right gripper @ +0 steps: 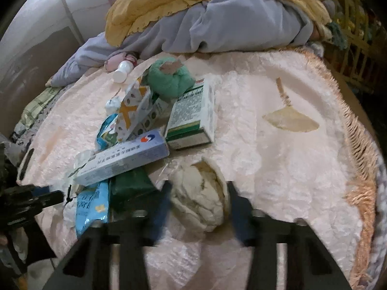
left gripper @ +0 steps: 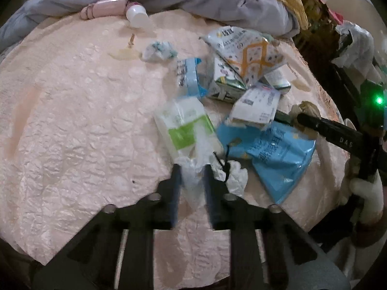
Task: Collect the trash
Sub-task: 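Grasp the crumpled beige tissue with the right tool while the left grasps white tissue, then carry both tissues over the cream bucket and open both tools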
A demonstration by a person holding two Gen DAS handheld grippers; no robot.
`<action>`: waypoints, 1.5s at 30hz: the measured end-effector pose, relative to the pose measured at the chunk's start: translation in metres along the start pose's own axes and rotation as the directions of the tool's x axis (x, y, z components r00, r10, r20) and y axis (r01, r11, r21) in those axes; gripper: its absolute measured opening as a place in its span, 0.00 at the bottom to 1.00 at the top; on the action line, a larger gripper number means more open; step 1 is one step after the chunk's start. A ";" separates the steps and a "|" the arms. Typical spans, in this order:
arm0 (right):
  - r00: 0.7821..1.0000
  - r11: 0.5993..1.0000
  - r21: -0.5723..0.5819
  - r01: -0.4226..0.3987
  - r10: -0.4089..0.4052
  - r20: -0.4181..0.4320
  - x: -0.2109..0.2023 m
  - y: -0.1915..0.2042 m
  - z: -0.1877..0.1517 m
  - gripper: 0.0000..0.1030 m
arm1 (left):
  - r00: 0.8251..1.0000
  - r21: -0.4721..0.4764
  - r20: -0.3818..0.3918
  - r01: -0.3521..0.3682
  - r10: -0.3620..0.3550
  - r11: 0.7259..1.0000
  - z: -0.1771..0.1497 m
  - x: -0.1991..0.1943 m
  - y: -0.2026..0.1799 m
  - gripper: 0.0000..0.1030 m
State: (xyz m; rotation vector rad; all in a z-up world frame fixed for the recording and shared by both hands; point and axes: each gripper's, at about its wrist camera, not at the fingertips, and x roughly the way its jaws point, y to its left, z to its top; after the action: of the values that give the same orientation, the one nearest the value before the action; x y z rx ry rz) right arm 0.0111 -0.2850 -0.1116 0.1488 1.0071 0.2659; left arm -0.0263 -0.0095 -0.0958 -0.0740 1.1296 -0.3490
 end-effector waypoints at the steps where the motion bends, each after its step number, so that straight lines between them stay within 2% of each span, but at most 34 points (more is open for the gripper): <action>1: 1.000 1.000 -0.002 -0.005 0.005 0.002 -0.001 0.000 -0.001 0.33 | 1.000 0.000 0.005 0.018 -0.018 1.000 -0.001 -0.002 0.000 0.06; 2: 1.000 1.000 -0.009 -0.011 0.011 0.008 -0.004 0.000 -0.002 0.28 | 0.999 -0.004 0.021 0.035 -0.035 0.999 -0.001 -0.007 0.000 0.05; 8: 0.994 0.999 -0.027 -0.028 0.030 0.107 -0.044 0.001 -0.001 0.26 | 0.990 0.019 0.123 0.062 -0.064 0.998 0.005 -0.046 -0.010 0.03; 21: 0.979 0.999 -0.033 -0.043 0.049 0.199 -0.100 0.000 -0.006 0.26 | 0.976 0.085 0.197 0.081 -0.096 0.993 0.016 -0.082 -0.046 0.02; 30: 0.972 1.000 0.016 -0.019 0.015 0.235 -0.123 -0.026 -0.012 0.26 | 0.968 0.177 0.206 0.103 -0.139 0.979 0.036 -0.081 -0.101 0.02; 45: 0.956 0.984 0.153 0.095 -0.133 0.261 -0.170 -0.109 -0.044 0.26 | 0.961 0.370 0.154 0.160 -0.230 0.915 0.064 -0.042 -0.232 0.02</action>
State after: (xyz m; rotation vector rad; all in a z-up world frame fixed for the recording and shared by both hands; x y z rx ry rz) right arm -0.0958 -0.4385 -0.0228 0.2460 0.7584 0.0656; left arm -0.0400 -0.2229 0.0225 0.0971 0.8514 -0.7075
